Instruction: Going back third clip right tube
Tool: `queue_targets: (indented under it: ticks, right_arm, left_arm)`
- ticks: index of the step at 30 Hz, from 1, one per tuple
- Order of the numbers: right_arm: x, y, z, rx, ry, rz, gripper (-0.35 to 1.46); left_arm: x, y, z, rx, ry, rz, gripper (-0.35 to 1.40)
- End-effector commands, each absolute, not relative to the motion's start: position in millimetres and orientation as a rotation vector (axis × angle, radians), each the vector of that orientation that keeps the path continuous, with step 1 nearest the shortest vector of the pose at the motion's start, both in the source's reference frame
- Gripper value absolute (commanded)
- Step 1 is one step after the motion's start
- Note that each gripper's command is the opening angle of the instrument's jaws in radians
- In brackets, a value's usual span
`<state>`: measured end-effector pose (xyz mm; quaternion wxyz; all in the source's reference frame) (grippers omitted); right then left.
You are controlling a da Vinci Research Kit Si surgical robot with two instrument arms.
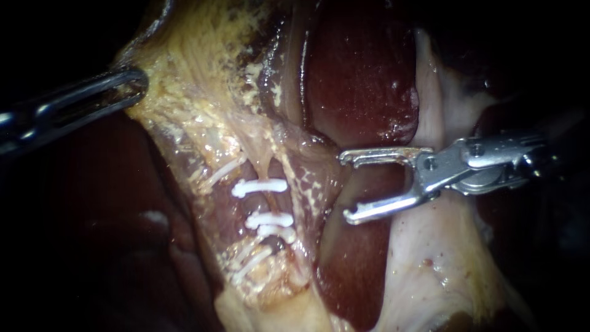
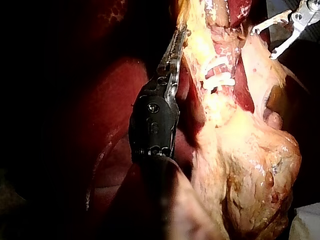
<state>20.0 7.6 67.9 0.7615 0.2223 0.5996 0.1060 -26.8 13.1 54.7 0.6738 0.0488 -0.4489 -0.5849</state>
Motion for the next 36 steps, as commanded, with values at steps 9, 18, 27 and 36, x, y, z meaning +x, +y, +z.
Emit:
queue_targets:
  ticks: [9, 18, 27, 36]
  right_arm:
    - [20.1, 7.6, 68.0, 0.47, 1.309, 0.218, 0.6]
    - [20.1, 7.5, 67.7, 0.463, 1.314, 0.208, 0.6]
    - [20.1, 7.5, 67.6, 0.459, 1.315, 0.204, 0.6]
    - [20.2, 7.5, 67.6, 0.461, 1.319, 0.203, 0.6]
  left_arm:
    - [-30.1, 11.9, 58.6, 0.139, -1.008, -1.286, -0.35]
    - [-34.7, 12.3, 62.4, 0.158, -1.006, -1.276, -0.35]
    - [-35.7, 12.1, 62.9, 0.167, -1.002, -1.27, -0.35]
    - [-35.7, 12.0, 62.8, 0.168, -1.002, -1.27, -0.35]
